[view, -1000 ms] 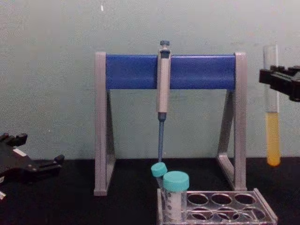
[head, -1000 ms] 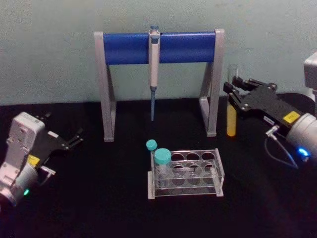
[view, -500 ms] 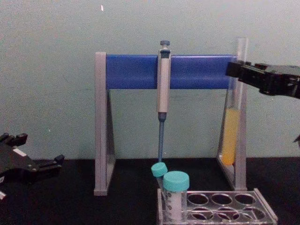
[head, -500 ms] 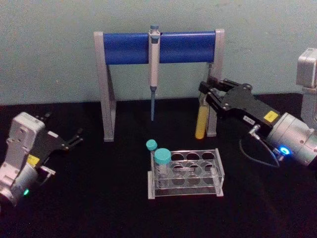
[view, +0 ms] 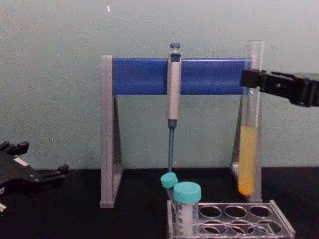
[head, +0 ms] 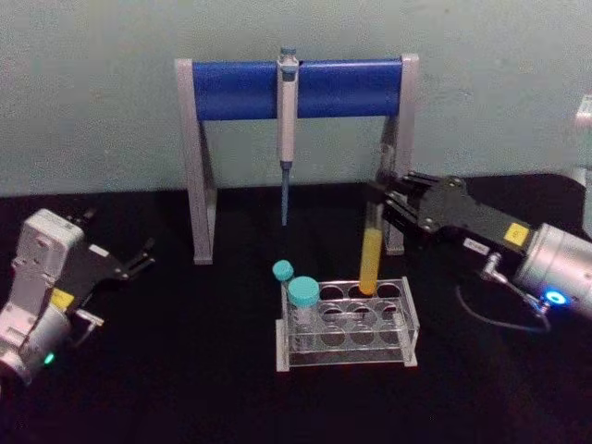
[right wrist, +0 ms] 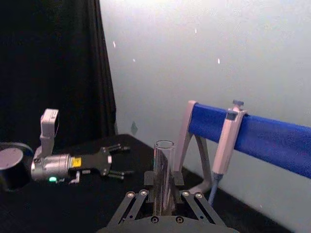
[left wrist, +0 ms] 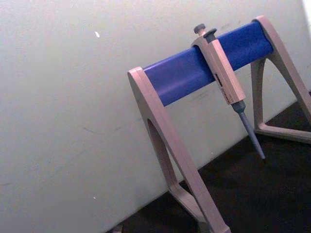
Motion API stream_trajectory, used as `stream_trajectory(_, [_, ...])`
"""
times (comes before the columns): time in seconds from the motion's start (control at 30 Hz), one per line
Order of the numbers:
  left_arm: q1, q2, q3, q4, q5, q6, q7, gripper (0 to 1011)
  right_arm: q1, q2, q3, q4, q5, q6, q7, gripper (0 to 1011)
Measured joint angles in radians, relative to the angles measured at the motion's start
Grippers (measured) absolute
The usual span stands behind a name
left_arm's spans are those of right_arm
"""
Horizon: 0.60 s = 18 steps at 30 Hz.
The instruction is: Pick up the test tube from the test tube rack, shake it, then place it back into the test tube rack.
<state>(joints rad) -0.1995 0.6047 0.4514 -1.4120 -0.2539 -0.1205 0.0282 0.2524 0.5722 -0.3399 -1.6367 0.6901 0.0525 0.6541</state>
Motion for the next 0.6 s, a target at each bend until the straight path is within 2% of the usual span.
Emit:
stream_trajectory(0.23, [0.000,0.000,0.000,0.000,0.000,0.000,0.000,1001,-0.044,0.072,0.024,-0.059,-0.003,0.026,-0.064,229])
stream_trajectory(0.37, [0.000,0.000,0.000,0.000,0.000,0.000,0.000,1001,-0.058,0.096,0.031,-0.079,-0.039,0.026,-0.131,229])
stream_trajectory(0.43, [0.000,0.000,0.000,0.000,0.000,0.000,0.000,1001,-0.059,0.097,0.031,-0.083,-0.056,0.027,-0.157,229])
stream_trajectory(0.6, [0.000,0.000,0.000,0.000,0.000,0.000,0.000,1001,-0.054,0.077,0.029,-0.087,-0.137,0.032,-0.251,229])
